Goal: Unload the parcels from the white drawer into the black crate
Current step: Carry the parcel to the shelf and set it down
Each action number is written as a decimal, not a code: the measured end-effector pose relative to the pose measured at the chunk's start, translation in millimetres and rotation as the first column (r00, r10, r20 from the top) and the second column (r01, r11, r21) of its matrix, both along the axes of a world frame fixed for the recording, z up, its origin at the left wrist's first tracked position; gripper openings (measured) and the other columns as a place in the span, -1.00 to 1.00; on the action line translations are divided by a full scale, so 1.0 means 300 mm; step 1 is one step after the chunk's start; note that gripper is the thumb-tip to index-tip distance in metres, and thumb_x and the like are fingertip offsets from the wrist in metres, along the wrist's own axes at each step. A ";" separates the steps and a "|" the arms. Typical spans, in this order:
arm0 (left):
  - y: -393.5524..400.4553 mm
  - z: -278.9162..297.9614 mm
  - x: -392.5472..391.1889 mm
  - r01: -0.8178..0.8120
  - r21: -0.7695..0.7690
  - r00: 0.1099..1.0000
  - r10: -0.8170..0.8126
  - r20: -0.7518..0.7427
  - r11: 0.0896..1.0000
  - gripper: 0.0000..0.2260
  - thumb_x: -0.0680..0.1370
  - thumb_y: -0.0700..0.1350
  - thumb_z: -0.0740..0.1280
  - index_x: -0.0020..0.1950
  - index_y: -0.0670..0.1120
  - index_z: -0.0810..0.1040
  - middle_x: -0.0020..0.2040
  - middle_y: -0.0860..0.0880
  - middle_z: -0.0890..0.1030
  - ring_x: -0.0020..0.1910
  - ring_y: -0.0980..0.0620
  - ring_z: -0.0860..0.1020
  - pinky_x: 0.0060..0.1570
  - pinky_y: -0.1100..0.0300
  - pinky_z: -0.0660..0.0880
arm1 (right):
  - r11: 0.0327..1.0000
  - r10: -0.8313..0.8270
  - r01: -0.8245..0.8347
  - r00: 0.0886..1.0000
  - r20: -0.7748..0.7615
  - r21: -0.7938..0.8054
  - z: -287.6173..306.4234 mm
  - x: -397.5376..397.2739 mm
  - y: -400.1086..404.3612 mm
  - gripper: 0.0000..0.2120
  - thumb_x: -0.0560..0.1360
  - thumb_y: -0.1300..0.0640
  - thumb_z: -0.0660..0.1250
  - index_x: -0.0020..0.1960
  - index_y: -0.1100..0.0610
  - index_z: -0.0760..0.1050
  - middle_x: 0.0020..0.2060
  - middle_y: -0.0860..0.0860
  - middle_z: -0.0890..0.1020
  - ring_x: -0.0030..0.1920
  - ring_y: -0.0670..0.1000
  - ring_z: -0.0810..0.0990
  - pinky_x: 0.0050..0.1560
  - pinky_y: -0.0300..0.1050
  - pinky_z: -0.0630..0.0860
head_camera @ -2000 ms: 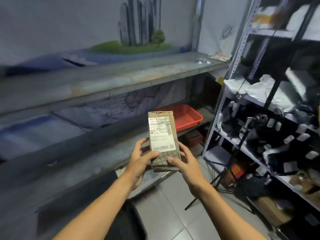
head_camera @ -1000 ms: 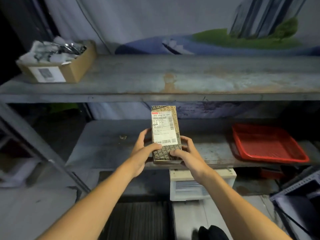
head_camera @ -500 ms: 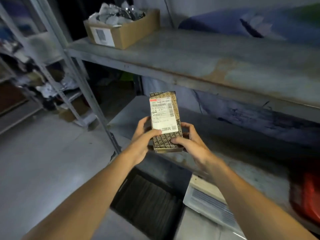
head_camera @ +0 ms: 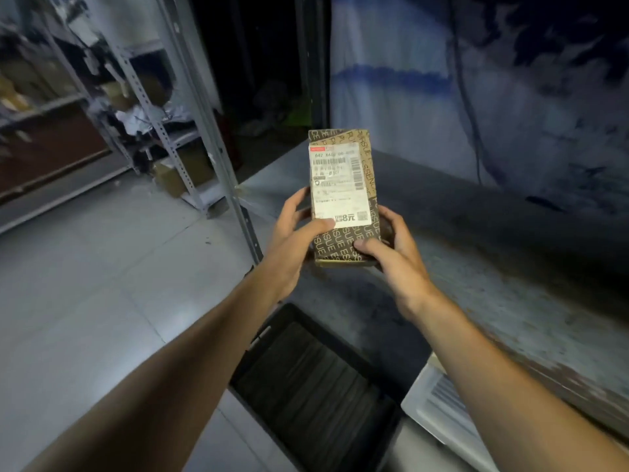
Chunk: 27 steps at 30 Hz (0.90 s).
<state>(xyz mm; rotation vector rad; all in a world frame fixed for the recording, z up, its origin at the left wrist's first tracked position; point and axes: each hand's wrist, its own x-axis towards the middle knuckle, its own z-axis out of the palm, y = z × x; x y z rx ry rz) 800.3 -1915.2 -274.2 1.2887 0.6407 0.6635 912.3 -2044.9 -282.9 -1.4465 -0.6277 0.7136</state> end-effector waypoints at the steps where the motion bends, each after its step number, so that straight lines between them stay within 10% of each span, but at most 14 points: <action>1: 0.013 -0.064 0.008 -0.009 0.016 1.000 0.008 0.027 1.000 -0.49 0.57 -0.29 0.38 0.43 0.11 0.39 0.25 -0.08 0.62 0.19 -0.03 0.65 0.08 0.04 0.62 | 1.000 -0.013 0.013 1.000 0.012 0.020 -0.061 -0.002 0.017 -0.37 0.37 0.10 0.45 0.41 -0.12 0.39 0.19 -0.11 0.64 0.22 -0.06 0.62 0.25 0.00 0.57; 9: 0.053 -0.533 -0.002 -0.052 0.062 0.979 0.039 0.201 0.997 -0.41 0.52 -0.17 0.43 0.53 0.02 0.37 0.32 -0.05 0.60 0.26 -0.02 0.62 0.23 -0.06 0.58 | 0.989 -0.042 0.030 0.996 0.077 0.146 -0.516 -0.034 0.081 -0.47 0.55 0.29 0.40 0.40 -0.11 0.38 0.25 -0.04 0.63 0.20 -0.12 0.63 0.05 -0.26 0.58; 27: -0.226 -0.942 -0.243 -0.032 0.078 0.968 0.011 0.251 0.996 -0.71 0.58 -0.20 0.41 0.27 0.01 0.49 0.29 -0.11 0.62 0.25 -0.02 0.62 0.13 0.15 0.57 | 0.984 -0.111 0.085 0.980 0.168 0.155 -0.920 -0.320 -0.227 -0.26 0.41 0.03 0.46 0.56 -0.05 0.33 0.34 -0.05 0.59 0.33 -0.10 0.55 0.41 0.03 0.47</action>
